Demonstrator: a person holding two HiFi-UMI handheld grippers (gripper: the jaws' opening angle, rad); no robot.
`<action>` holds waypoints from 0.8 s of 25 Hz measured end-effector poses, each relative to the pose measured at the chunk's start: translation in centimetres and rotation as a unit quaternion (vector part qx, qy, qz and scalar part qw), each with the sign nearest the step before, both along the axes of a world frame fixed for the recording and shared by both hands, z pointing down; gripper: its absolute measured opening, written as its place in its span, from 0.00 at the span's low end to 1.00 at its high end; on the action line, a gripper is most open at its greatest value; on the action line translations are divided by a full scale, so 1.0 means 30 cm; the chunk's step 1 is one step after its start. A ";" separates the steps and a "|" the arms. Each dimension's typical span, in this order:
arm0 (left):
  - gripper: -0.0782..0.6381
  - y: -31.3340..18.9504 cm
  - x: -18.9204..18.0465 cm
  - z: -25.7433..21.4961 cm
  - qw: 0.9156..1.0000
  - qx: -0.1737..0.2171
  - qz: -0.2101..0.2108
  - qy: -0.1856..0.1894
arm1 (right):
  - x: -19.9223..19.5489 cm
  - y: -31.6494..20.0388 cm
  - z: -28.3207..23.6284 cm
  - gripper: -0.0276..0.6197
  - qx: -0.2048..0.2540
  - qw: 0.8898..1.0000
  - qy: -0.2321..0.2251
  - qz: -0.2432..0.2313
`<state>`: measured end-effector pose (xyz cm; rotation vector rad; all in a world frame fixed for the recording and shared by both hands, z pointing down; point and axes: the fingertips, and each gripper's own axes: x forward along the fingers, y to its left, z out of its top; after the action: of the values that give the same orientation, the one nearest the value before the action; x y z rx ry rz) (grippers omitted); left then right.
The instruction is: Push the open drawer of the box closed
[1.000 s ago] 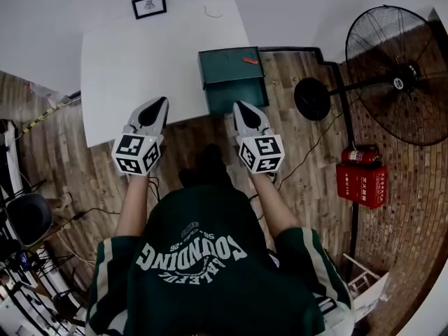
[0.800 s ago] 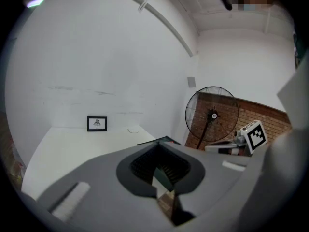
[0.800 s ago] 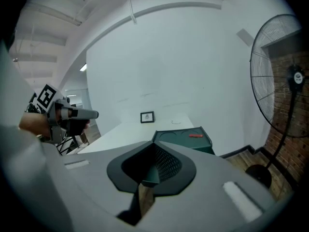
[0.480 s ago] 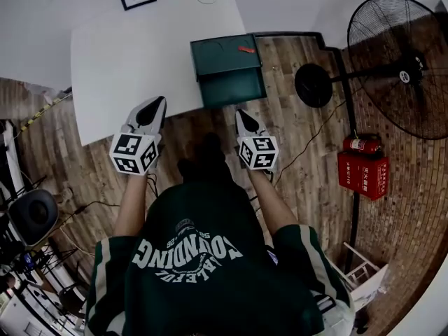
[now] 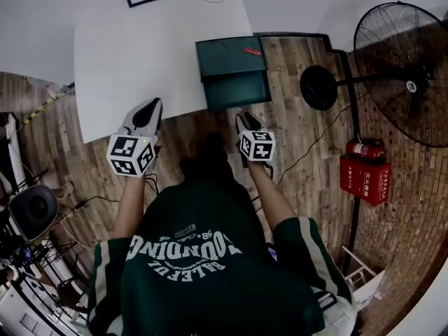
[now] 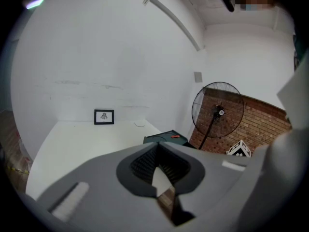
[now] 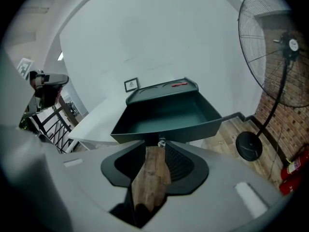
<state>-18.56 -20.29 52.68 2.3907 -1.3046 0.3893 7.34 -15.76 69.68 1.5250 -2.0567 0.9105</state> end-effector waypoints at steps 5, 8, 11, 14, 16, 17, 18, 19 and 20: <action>0.18 -0.010 -0.041 0.004 1.000 -0.005 -0.016 -0.004 | -0.011 -0.040 0.052 0.22 -0.024 1.000 -0.006 0.001; 0.18 -0.018 -0.054 0.009 1.000 -0.007 -0.024 -0.007 | 0.001 -0.050 0.094 0.22 -0.046 0.999 -0.004 0.005; 0.18 -0.026 -0.064 0.008 0.999 -0.008 -0.031 -0.009 | 0.005 -0.048 0.124 0.22 -0.063 0.998 -0.007 0.002; 0.18 -0.038 -0.072 0.006 0.999 -0.008 -0.036 -0.010 | 0.001 -0.051 0.135 0.16 -0.069 0.998 -0.010 -0.004; 0.18 -0.046 -0.077 0.010 0.999 -0.009 -0.039 -0.010 | -0.003 -0.054 0.138 0.16 -0.069 0.998 -0.008 -0.008; 0.18 -0.051 -0.078 0.011 0.999 -0.010 -0.041 -0.009 | -0.006 -0.056 0.139 0.15 -0.069 0.998 -0.007 -0.009; 0.18 -0.055 -0.079 0.013 0.999 -0.010 -0.042 -0.009 | -0.007 -0.058 0.138 0.15 -0.069 0.998 -0.006 -0.011; 0.18 -0.060 -0.077 0.013 0.999 -0.010 -0.043 -0.008 | -0.008 -0.059 0.135 0.15 -0.068 0.998 -0.004 -0.014; 0.18 -0.063 -0.075 0.012 0.999 -0.009 -0.043 -0.008 | -0.009 -0.060 0.132 0.15 -0.068 0.998 -0.001 -0.016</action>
<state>-20.81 -22.20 53.05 2.3112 -1.3997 0.3940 7.08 -17.57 73.65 1.4168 -1.9727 1.0183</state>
